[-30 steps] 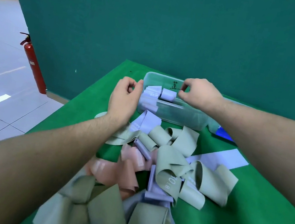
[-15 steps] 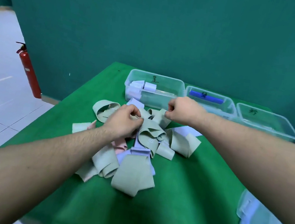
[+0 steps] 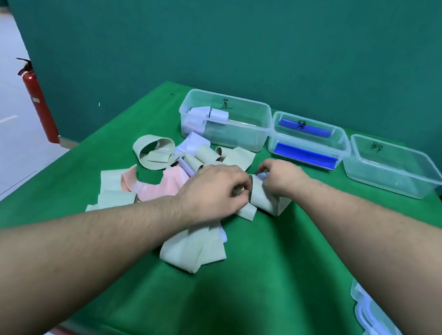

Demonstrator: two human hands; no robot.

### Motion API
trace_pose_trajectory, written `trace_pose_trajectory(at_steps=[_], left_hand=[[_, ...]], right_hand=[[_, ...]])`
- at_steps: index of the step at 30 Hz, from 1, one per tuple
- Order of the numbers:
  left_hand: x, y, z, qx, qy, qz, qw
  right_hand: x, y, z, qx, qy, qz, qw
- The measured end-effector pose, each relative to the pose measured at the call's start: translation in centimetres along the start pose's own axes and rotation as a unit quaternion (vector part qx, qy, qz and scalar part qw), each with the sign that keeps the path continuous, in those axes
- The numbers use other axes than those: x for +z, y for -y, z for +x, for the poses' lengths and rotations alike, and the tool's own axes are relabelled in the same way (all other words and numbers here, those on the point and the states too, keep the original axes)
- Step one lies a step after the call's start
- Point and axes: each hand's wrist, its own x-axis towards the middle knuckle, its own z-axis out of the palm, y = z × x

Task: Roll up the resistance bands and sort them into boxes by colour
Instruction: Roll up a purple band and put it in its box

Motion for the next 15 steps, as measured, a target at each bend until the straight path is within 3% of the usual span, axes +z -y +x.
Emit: trace_pose_trajectory(at_steps=[9,15], left_hand=[[2.4,-0.5,1.7,0.014,0.04,0.076,0.996],[2.0,-1.0,1.6,0.006,0.07,0.103,0.992]], right_hand=[[0.3,-1.9,1.8,-0.008,0.025,0.035,0.999],[-1.2,-3.1,0.7,0.023,-0.034,0.098,0.994]])
